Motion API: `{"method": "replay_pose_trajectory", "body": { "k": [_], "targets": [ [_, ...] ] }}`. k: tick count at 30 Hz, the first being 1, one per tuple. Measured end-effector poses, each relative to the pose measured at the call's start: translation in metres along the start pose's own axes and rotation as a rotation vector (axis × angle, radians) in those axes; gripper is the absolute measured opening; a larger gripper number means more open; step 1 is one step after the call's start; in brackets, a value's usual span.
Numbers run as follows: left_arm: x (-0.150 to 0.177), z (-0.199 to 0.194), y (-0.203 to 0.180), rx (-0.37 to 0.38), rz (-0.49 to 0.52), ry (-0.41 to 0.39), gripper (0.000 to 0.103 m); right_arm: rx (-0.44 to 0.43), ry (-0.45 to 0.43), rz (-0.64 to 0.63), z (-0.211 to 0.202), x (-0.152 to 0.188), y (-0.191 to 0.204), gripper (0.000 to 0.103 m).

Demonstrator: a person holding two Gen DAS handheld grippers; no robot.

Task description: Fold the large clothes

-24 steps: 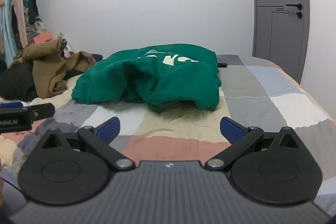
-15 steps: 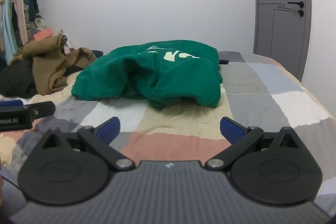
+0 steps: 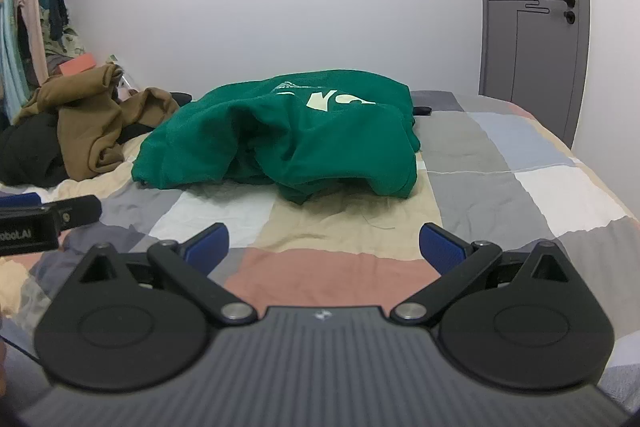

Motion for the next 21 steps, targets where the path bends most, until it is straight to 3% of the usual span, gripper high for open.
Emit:
{"method": "replay_pose_trajectory", "body": {
  "k": [21],
  "targets": [
    [0.0005,0.0008,-0.0019,0.001,0.001,-0.002,0.103,0.007,0.016,-0.006,0.003,0.0012,0.0006,0.103]
  ]
}}
Point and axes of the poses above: each gripper's, at about its wrist camera, not at the fingertips, and z roughly the way its jaws point, y to its left, x to its underside, the point moved 10 cm from there along z, roughly the way its jaws point, and after that the axes turned 1 degree about -y, right-handed, at the moved point
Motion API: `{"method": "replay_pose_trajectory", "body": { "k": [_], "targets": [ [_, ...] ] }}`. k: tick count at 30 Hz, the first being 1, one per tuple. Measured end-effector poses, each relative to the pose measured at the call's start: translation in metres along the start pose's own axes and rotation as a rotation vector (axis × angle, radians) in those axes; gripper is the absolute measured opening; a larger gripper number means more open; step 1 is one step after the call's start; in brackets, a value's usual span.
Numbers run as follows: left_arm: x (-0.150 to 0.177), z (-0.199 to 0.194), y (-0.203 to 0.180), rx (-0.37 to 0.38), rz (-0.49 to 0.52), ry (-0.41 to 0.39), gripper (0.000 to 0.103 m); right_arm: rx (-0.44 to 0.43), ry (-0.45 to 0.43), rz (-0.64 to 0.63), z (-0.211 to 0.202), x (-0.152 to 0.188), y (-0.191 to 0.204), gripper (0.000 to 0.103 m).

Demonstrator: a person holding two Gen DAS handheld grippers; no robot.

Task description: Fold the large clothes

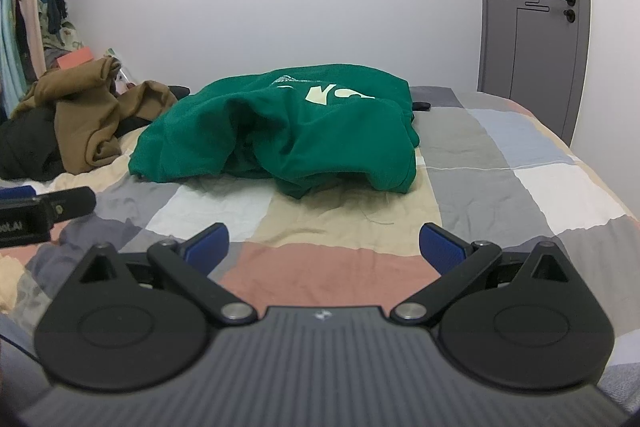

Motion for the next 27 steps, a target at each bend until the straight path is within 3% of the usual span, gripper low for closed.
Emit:
{"method": "replay_pose_trajectory", "body": {
  "k": [27],
  "targets": [
    [0.0003,-0.0005,0.0013,0.002,-0.001,-0.002,0.103,0.006,0.015,-0.012,0.0032,0.0051,0.0004,0.103]
  ]
}}
Point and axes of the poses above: each gripper's, at about its wrist camera, not at the fingertips, and z roughly the way its jaws point, y to its left, x to its underside, the point moved 10 cm from there along z, roughly the way its jaws point, and after that the axes turned 1 degree about -y, right-handed, at the moved point
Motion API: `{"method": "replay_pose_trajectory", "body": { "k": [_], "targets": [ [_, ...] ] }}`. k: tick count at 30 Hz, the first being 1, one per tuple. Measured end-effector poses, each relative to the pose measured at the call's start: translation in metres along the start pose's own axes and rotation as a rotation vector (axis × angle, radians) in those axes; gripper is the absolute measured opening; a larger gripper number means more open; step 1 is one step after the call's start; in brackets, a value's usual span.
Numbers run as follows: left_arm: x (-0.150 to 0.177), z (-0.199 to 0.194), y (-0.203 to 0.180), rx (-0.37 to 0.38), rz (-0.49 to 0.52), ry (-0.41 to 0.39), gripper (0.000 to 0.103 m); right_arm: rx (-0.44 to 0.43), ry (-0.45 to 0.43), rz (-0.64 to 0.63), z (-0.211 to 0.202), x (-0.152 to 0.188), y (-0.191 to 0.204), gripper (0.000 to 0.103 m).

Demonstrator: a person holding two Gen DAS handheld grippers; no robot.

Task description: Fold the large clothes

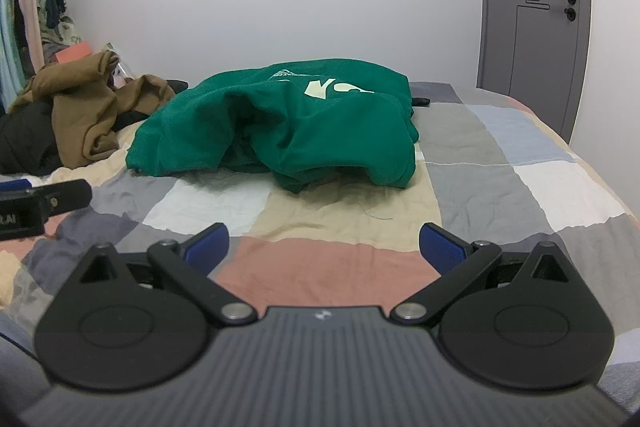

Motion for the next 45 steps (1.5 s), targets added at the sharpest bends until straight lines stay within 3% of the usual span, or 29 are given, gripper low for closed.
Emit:
{"method": "replay_pose_trajectory", "body": {
  "k": [33,45],
  "targets": [
    [-0.005,-0.012,0.009,-0.015,-0.015,-0.045,0.103,-0.001,0.012,0.016,0.002,0.001,-0.001,0.103],
    [-0.006,0.006,0.016,-0.025,-0.028,-0.035,0.103,-0.071,-0.003,0.118,0.009,-0.006,-0.008,0.103]
  ]
}}
Point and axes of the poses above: each gripper's, at about its wrist camera, not at the fingertips, and z roughly the way its jaws point, y to its left, x to its underside, the point moved 10 cm from there along z, roughly the way its jaws point, and after that the axes turned 1 degree about -y, right-handed, at the moved point
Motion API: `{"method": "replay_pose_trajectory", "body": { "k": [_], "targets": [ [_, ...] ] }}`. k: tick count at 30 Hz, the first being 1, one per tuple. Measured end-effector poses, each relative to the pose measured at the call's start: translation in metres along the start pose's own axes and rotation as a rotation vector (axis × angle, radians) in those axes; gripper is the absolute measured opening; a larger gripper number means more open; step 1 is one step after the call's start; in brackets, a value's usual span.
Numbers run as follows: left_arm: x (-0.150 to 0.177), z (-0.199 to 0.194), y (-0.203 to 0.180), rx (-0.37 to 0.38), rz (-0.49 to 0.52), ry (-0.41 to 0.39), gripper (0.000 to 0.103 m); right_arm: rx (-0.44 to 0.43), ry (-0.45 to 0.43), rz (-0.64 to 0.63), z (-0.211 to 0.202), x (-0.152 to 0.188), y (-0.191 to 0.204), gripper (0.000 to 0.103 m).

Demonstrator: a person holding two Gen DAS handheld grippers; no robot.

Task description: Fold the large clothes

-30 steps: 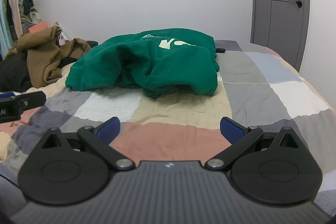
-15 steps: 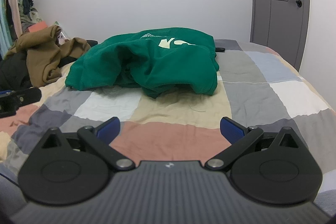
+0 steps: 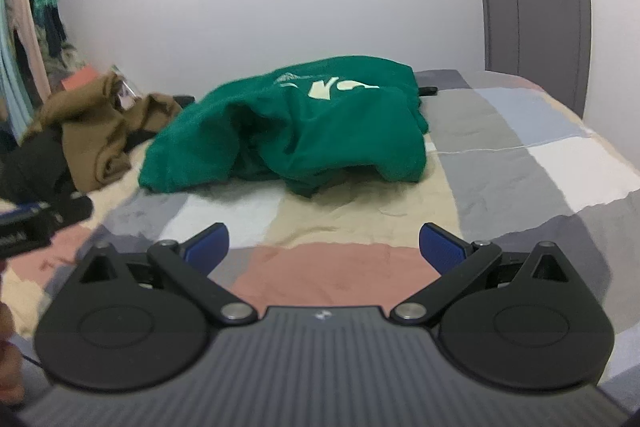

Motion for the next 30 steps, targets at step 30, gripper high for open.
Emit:
{"method": "replay_pose_trajectory", "body": {
  "k": [30],
  "targets": [
    [-0.003,0.223,0.076,0.233,-0.667,0.304,0.102,-0.137,0.188,0.634,0.185,-0.018,-0.026,0.099]
  ]
}}
Point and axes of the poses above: each gripper's, at about its wrist camera, not at the fingertips, and z roughly the way its jaws point, y to its left, x to its underside, the point moved 10 cm from there along z, roughly the way its jaws point, and after that the axes turned 1 degree about -y, right-handed, at the moved point
